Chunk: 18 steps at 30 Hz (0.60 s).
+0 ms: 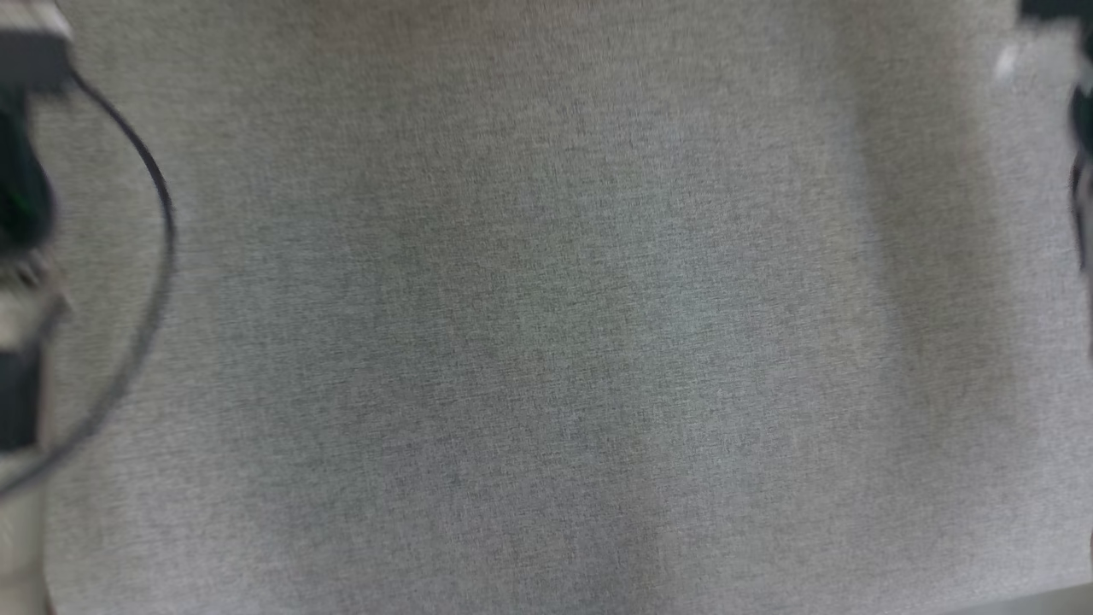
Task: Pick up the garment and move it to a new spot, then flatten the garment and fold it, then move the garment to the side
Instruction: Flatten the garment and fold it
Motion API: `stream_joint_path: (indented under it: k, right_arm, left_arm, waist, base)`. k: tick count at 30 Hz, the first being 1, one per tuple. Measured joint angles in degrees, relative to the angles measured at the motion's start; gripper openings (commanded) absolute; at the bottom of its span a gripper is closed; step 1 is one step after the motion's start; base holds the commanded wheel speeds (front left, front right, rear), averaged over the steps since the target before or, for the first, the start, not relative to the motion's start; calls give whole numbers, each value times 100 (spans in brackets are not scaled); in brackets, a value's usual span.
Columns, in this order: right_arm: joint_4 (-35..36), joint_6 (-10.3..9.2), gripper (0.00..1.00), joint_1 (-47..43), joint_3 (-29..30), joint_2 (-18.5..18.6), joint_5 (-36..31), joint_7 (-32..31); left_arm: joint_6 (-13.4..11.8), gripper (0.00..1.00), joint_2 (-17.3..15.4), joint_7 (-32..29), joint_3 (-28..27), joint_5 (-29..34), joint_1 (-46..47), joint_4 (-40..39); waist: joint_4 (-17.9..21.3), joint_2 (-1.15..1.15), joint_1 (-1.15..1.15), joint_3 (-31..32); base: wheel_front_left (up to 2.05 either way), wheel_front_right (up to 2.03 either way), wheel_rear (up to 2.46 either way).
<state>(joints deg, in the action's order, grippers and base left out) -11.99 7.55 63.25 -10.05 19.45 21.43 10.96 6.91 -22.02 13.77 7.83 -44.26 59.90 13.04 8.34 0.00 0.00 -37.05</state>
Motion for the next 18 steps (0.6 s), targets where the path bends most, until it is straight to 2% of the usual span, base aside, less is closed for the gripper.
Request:
stream_joint_path:
  k: [5,10,18]
  right_arm:
    - [390,0,0,-1122,126,22,498,-842]
    - [695,0,0,-2234,432,-155,781,-1619]
    - [1054,0,0,-3515,920,-545,882,-2245]
  left_arm:
    - [22,0,-20,-242,275,-361,-1113,-270]
    - [24,0,55,-355,521,-656,-2217,-413]
    - [51,0,188,-277,746,-991,-3488,-479]
  waist:
    - [-35,0,0,327]
    - [-62,0,-1,713]
    - [-92,-1,-2,1293]
  base:
    - [0,0,0]
    - [0,0,0]
    - [0,0,0]
